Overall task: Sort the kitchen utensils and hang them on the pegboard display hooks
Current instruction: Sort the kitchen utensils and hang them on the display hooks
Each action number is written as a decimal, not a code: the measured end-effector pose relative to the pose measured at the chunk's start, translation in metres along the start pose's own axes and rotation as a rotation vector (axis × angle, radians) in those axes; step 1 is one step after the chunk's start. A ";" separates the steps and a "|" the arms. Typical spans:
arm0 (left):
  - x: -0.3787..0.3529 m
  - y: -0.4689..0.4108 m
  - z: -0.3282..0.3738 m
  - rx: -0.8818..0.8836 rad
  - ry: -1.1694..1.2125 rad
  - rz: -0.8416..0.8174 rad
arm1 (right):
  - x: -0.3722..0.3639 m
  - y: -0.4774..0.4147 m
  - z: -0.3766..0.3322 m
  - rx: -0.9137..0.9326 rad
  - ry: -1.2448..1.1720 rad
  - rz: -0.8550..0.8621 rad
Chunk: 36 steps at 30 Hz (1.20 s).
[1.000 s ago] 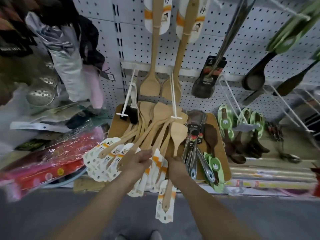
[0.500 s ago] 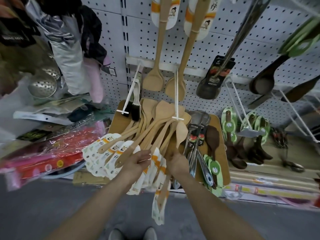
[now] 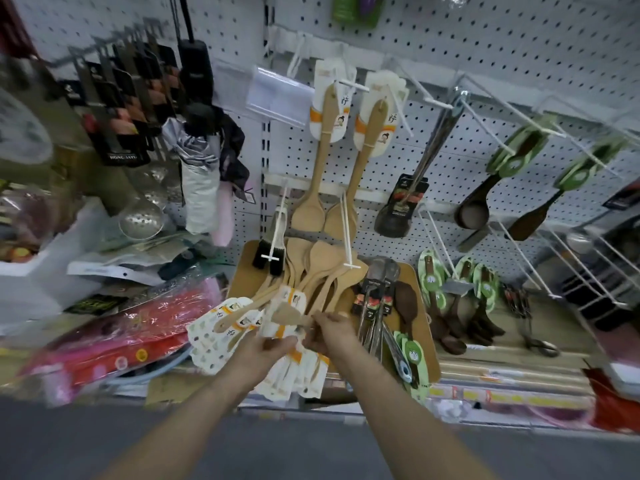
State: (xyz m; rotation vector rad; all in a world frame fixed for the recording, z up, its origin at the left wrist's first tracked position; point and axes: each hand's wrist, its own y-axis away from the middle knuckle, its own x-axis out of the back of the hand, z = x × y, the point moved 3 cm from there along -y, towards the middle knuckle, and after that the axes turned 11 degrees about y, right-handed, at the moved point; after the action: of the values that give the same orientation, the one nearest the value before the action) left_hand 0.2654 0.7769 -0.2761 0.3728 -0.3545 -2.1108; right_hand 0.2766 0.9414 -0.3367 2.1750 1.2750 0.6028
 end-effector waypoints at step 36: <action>0.011 -0.009 0.183 -0.612 -0.065 -0.070 | -0.007 0.173 -0.198 0.815 -0.148 0.282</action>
State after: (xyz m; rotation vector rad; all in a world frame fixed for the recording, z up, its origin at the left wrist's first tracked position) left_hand 0.1808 0.7921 -0.1141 -0.0449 0.2753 -2.1785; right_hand 0.2620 0.9098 -0.0754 3.0232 1.2748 -0.0158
